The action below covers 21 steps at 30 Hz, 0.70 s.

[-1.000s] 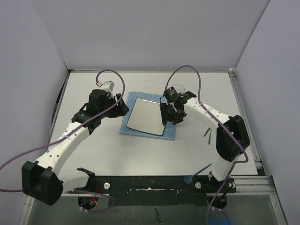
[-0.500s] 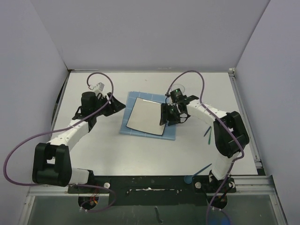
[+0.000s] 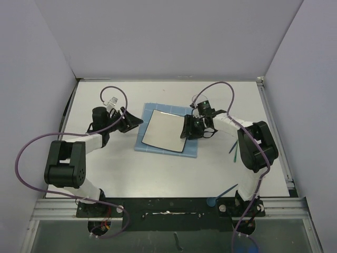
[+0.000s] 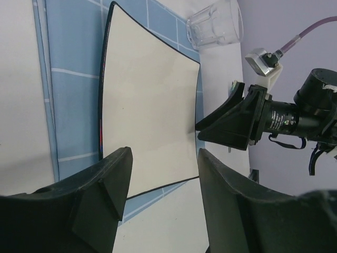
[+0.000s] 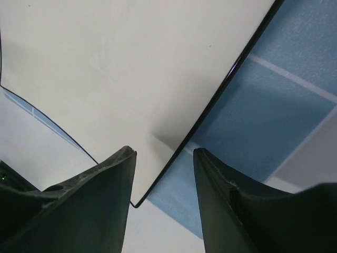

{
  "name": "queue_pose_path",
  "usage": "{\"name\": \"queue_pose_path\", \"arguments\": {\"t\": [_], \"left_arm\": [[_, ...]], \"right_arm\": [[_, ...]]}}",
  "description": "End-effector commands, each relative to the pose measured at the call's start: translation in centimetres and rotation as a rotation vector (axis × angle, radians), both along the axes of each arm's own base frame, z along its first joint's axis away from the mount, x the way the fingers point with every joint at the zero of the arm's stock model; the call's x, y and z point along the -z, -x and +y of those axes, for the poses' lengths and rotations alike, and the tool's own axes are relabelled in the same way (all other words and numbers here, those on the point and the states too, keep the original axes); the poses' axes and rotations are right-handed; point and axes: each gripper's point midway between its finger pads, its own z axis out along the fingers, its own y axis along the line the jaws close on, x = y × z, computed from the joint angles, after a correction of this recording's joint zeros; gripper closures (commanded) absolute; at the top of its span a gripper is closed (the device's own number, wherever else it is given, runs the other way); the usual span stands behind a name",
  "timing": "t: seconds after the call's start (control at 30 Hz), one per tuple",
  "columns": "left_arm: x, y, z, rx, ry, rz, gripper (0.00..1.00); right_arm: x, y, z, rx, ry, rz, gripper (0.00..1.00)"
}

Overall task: Set the dinner table for one person
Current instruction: Adjust the napkin at the center of the board.

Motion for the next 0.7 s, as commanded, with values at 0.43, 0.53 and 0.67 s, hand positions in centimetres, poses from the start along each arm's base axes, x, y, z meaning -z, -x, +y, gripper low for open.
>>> {"name": "queue_pose_path", "arguments": {"t": [0.43, 0.53, 0.67], "left_arm": [[4.8, 0.5, -2.3, 0.075, -0.018, 0.057, 0.51], [5.6, 1.0, -2.5, 0.079, -0.028, 0.074, 0.51], [6.6, 1.7, -1.9, 0.059, -0.07, 0.098, 0.52]], "right_arm": [[-0.1, -3.7, -0.6, 0.052, -0.112, -0.023, 0.51], [-0.1, -4.4, -0.8, 0.062, -0.121, -0.025, 0.51], [-0.4, -5.4, -0.8, 0.063, -0.137, -0.029, 0.51]]}}
